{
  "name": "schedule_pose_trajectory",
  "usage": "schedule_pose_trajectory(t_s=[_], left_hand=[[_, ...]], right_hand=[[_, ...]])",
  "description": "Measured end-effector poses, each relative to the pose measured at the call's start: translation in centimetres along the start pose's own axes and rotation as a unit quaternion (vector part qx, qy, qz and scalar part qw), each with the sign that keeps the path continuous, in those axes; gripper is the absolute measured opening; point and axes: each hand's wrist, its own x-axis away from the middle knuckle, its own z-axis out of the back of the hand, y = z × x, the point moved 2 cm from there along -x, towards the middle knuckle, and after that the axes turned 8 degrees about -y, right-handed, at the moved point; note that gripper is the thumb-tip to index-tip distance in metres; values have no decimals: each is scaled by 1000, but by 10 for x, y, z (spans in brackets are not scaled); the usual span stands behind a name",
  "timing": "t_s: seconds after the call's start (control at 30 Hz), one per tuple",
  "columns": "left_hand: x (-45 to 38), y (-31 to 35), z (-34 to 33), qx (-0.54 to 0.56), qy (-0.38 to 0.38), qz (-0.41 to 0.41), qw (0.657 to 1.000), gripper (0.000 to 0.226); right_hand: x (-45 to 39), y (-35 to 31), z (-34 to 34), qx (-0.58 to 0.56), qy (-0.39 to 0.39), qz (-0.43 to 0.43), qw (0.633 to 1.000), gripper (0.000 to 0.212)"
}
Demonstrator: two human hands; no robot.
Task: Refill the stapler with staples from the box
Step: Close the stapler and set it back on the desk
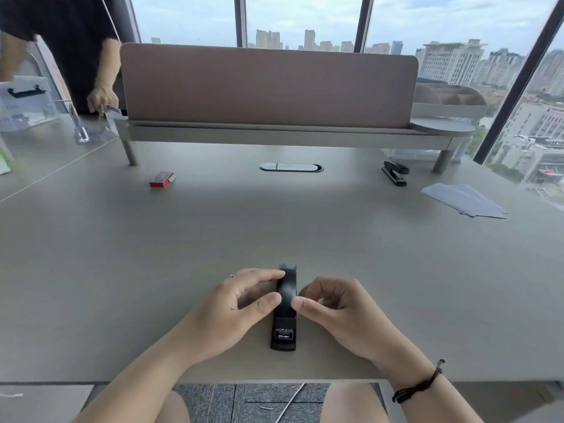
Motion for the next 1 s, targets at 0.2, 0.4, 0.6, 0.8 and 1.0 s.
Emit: schedule_pose_trajectory(t_s=[0.2, 0.4, 0.6, 0.8, 1.0], left_hand=[[5, 6, -3, 23, 10, 5, 1000, 38], [7, 6, -3, -1, 6, 0, 1000, 39], [8, 5, -4, -28, 12, -12, 999, 41], [7, 6, -5, -34, 13, -1, 999, 37], [9, 10, -4, -20, 28, 9, 999, 41]], right_hand=[[0, -1, 2, -7, -29, -6, 1000, 44], [1, -1, 1, -6, -39, -23, 999, 34], [1, -3, 2, 12, -39, -33, 999, 20], [1, -2, 2, 10, -37, -28, 999, 33], [0, 1, 0, 14, -31, -24, 999, 38]])
